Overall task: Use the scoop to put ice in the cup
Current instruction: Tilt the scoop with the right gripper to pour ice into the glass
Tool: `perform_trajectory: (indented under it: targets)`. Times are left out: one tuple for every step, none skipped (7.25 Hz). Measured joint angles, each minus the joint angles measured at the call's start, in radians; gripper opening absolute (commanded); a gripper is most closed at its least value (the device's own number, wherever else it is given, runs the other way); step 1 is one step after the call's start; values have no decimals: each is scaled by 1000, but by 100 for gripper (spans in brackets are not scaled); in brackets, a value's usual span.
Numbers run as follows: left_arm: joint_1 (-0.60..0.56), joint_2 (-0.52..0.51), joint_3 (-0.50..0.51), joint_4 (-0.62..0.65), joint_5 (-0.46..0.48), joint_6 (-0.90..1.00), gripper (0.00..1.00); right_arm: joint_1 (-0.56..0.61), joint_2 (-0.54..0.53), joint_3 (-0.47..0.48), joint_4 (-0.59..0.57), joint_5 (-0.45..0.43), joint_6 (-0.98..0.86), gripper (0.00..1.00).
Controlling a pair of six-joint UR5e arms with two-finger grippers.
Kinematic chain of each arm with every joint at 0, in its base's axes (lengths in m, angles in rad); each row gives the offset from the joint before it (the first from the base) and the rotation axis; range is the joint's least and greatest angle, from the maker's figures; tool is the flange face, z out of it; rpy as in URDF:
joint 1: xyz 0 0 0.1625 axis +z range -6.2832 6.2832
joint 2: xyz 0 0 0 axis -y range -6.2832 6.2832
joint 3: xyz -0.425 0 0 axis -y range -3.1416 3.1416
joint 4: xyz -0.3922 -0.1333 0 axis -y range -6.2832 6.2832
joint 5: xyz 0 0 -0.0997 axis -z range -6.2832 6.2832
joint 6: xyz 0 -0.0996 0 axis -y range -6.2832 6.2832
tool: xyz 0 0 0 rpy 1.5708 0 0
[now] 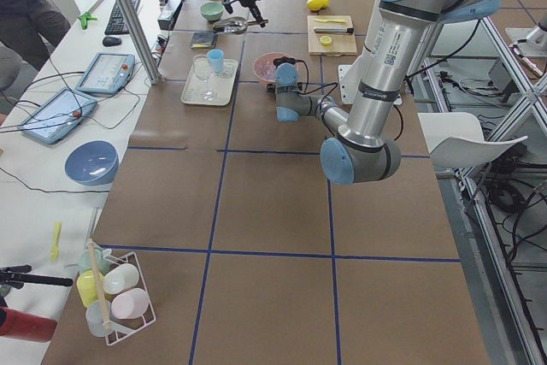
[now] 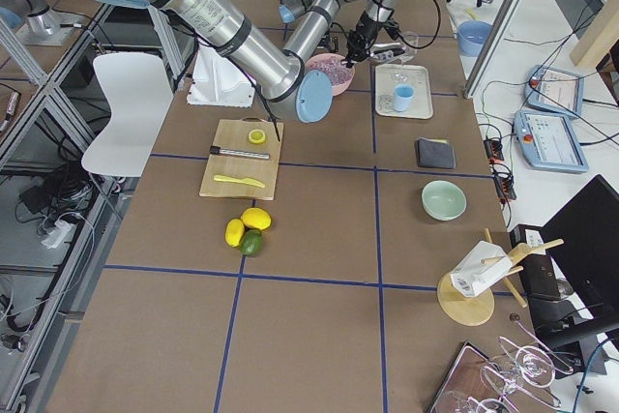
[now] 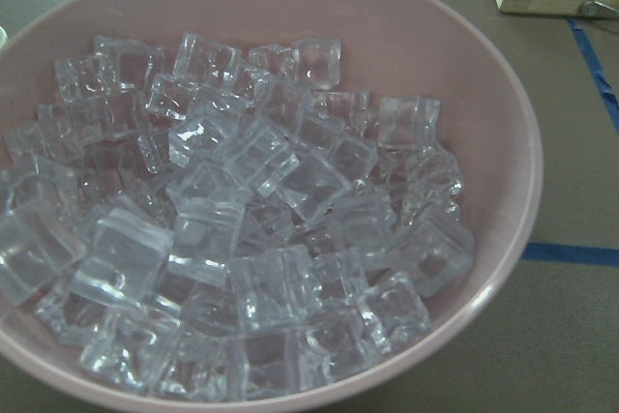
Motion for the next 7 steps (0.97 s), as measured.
perform_trajectory:
  targets:
    - [0, 0, 0, 0, 0, -1, 100, 0, -6, -25, 16, -3, 12, 0]
    - [0, -1, 0, 1, 0, -1, 100, -1, -18, -42, 50, -5, 16, 0]
    - [0, -1, 0, 1, 0, -2, 100, -2, -27, -58, 80, -8, 18, 0]
    - [0, -1, 0, 1, 0, -2, 100, -1, -27, -70, 94, -21, 16, 0]
    - [0, 0, 0, 0, 0, -3, 100, -2, -8, -99, 97, -46, 7, 0]
    - [0, 1, 0, 0, 0, -3, 100, -3, 53, -186, 88, -77, -21, 0]
    - [0, 2, 0, 0, 0, -3, 100, -3, 125, -289, 58, -120, -85, 0]
